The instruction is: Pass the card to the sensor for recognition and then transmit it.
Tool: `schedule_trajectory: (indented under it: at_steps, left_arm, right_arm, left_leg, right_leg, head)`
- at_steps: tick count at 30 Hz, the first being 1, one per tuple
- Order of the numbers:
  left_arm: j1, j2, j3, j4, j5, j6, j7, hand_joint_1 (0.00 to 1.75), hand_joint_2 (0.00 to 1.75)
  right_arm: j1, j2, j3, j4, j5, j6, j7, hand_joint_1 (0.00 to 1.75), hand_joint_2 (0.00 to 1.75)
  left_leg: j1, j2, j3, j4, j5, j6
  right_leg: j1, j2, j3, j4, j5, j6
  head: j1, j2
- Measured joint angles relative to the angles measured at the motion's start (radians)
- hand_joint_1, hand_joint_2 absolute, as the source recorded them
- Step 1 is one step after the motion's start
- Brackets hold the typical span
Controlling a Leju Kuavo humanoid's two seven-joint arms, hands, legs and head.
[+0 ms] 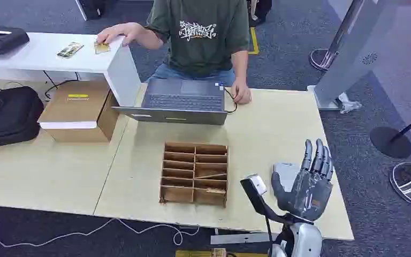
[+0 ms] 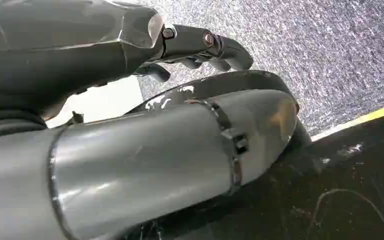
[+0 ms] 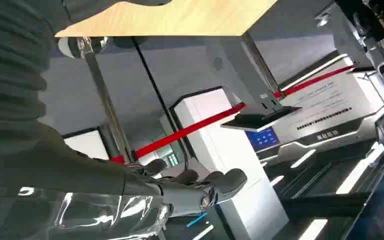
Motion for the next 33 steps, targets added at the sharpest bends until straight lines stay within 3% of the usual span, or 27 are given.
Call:
schedule_trajectory:
  at_steps: [33]
  left_arm:
    - [-0.001, 0.000, 0.000, 0.000, -0.008, -0.002, -0.011, 0.00, 0.00]
  right_arm:
    - [-0.026, 0.000, 0.013, 0.026, -0.090, 0.025, -0.050, 0.00, 1.75]
  left_leg:
    - [0.000, 0.000, 0.000, 0.000, 0.000, 0.000]
  right_leg:
    - [0.000, 0.000, 0.000, 0.000, 0.000, 0.000]
  head:
    - [0.000, 0.000]
